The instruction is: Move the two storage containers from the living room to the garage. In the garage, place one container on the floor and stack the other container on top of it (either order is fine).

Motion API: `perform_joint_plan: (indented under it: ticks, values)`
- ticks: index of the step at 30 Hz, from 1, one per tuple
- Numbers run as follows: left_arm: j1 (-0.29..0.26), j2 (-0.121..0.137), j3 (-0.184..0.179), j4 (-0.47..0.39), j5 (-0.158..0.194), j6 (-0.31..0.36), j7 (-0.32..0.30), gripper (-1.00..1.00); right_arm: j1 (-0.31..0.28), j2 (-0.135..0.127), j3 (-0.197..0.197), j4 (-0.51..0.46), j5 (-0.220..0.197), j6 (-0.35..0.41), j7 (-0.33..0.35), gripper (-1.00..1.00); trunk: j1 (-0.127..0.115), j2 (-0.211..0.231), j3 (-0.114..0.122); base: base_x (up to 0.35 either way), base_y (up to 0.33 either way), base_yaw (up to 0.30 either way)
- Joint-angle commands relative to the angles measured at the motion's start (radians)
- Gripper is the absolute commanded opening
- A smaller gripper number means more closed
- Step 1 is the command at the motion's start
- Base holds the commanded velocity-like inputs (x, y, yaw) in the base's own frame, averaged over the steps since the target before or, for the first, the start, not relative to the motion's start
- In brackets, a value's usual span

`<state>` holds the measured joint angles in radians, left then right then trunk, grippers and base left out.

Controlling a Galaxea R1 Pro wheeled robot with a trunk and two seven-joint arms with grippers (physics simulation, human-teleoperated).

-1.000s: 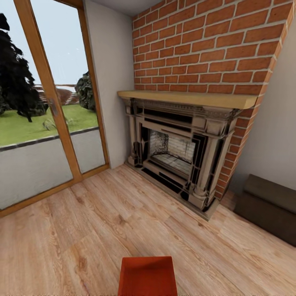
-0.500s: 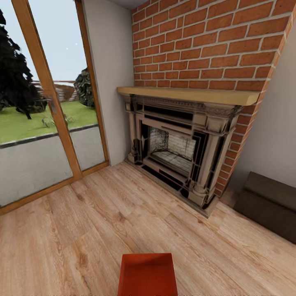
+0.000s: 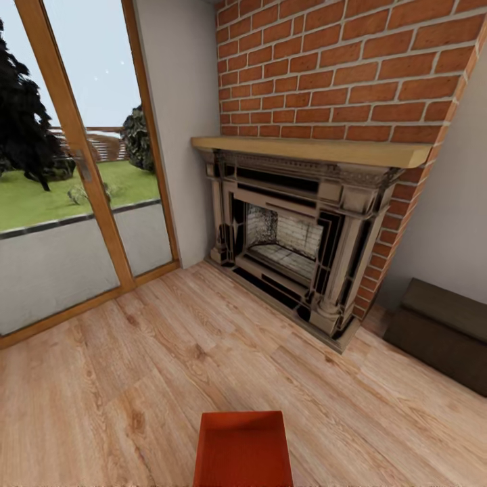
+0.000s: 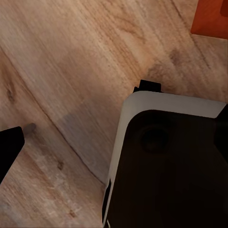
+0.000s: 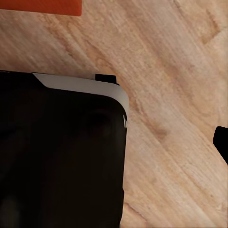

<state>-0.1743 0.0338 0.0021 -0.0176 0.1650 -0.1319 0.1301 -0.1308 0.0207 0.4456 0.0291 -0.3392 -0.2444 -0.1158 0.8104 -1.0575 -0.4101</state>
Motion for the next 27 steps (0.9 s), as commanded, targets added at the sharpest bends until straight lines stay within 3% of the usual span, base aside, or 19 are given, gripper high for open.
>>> perform_joint_plan:
  ticks: [1,27]
  values:
    - [-0.001,0.0,-0.001,0.001,0.007,-0.004,0.0,1.0,-0.001,0.001,0.008,0.003,-0.008,-0.005,-0.002,1.0,0.0,-0.001,-0.003,0.0,0.0,0.0]
    - [-0.001,0.0,-0.001,0.001,0.007,-0.004,0.0,1.0,-0.001,0.001,0.008,0.003,-0.008,-0.005,-0.002,1.0,0.0,-0.001,-0.042,0.0,0.0,0.0]
